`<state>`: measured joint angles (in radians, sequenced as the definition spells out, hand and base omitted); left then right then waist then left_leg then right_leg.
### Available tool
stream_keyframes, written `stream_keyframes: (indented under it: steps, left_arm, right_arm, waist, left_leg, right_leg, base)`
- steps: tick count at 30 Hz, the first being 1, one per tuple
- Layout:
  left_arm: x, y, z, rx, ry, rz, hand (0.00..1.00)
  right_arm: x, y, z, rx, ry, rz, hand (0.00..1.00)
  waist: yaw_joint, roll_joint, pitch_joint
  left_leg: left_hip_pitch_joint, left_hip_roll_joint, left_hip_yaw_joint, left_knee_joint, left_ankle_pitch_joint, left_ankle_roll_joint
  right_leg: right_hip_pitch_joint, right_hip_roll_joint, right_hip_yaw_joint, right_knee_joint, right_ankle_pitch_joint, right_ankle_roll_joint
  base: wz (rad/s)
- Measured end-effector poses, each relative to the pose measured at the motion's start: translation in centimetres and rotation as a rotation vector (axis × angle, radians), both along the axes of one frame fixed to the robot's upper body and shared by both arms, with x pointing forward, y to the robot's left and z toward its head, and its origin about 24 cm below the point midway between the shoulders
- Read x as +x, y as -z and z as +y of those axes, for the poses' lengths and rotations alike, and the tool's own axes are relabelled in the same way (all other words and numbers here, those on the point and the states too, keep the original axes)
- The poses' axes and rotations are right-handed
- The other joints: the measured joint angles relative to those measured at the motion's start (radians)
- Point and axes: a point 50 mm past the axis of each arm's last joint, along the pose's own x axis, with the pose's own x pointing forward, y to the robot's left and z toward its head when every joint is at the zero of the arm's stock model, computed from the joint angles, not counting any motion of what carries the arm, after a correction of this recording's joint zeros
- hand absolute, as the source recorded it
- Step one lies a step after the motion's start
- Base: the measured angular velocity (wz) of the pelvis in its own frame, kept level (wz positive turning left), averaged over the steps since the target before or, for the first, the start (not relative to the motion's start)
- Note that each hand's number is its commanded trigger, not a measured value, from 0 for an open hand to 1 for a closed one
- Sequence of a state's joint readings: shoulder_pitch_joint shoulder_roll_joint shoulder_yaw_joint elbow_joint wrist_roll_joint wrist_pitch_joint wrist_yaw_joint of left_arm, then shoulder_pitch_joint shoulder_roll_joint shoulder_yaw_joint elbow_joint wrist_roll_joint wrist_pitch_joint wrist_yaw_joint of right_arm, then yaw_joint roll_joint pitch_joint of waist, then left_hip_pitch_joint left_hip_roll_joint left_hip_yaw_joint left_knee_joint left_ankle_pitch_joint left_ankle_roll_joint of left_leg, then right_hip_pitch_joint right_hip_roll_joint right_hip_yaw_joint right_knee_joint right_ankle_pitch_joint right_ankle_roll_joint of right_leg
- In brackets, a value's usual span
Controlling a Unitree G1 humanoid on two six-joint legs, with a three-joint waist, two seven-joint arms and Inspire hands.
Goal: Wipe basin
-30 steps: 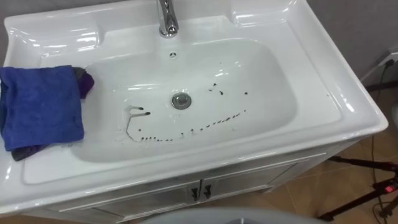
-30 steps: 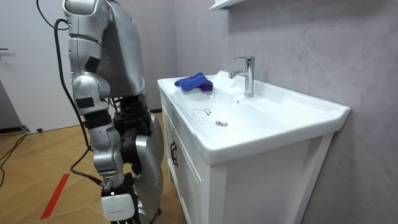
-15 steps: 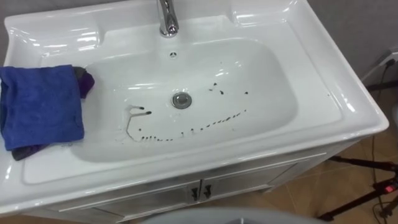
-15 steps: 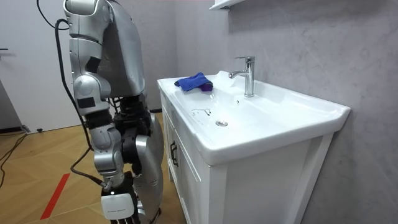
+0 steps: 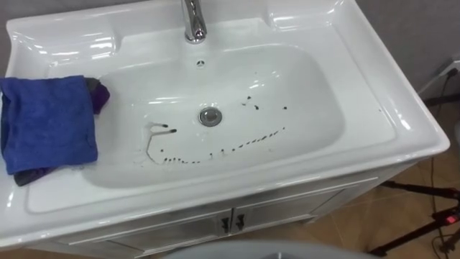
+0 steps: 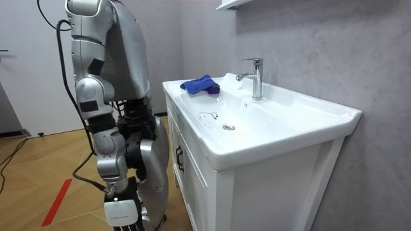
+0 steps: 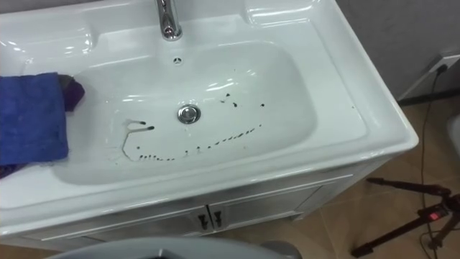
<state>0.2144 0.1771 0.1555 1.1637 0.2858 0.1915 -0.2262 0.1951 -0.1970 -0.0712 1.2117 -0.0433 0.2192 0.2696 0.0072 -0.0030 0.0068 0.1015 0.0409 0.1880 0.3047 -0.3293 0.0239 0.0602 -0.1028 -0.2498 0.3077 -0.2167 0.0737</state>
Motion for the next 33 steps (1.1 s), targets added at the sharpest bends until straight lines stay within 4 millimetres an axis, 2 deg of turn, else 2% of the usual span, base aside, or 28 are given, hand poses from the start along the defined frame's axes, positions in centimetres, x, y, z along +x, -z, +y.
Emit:
stream_keyframes:
  steps: [7, 13, 19, 24, 29, 33]
  left_arm:
    - [-0.5, 0.0, 0.1, 0.019, -0.029, 0.0, 0.0]
    - [-0.7, -0.1, 0.3, 0.043, -0.063, -0.004, 0.0]
    - [-1.7, -0.2, 0.9, 0.108, -0.237, -0.026, 0.0]
    - [-2.0, -0.5, 1.8, 0.216, -0.331, -0.058, 0.0]
    - [-2.8, -1.0, 3.0, 0.332, -0.418, -0.093, 0.0]
    - [-2.6, -1.8, 4.5, 0.47, -0.489, -0.161, 0.0]
  right_arm:
    - [0.6, 0.0, -0.2, -0.029, -0.002, -0.013, 0.0]
    - [0.7, 0.0, -0.2, -0.038, 0.0, -0.014, 0.0]
    - [0.4, 0.0, -0.3, -0.043, -0.001, 0.0, 0.0]
    - [-0.1, 0.0, -0.5, -0.054, -0.006, 0.026, 0.0]
    - [-0.1, -0.2, -1.2, -0.072, -0.004, 0.024, 0.0]
    - [0.2, -0.4, -1.7, -0.084, -0.013, 0.011, 0.0]
  waist:
    - [0.001, -0.008, 0.0001]
    - [0.007, -0.015, 0.0005]
    - [0.038, -0.022, 0.0002]
    - [0.097, -0.021, -0.0003]
    - [0.137, -0.018, -0.0006]
    - [0.144, -0.017, -0.0003]
  left_leg:
    - [0.0, -0.001, -0.003, 0.0, 0.0, 0.0]
    - [-0.007, -0.002, -0.033, 0.001, 0.001, -0.002]
    - [-0.011, -0.004, -0.083, 0.005, 0.005, -0.008]
    - [-0.018, -0.007, -0.119, 0.004, 0.008, -0.012]
    - [-0.038, -0.014, -0.153, 0.012, 0.012, -0.018]
    - [-0.064, -0.02, -0.211, 0.034, 0.016, -0.026]
  right_leg:
    - [0.002, 0.001, -0.001, 0.0, 0.0, 0.0]
    - [0.01, 0.001, -0.027, -0.001, -0.001, 0.0]
    - [0.037, 0.002, -0.071, -0.02, -0.003, -0.002]
    - [0.048, 0.0, -0.105, -0.017, -0.008, -0.004]
    - [0.046, -0.002, -0.12, -0.016, -0.025, -0.009]
    - [0.053, -0.005, -0.176, -0.017, -0.036, -0.012]
  base:
    - [0.01]
    - [0.13]
    - [0.21]
    - [0.2]
    - [0.19]
    - [0.39]
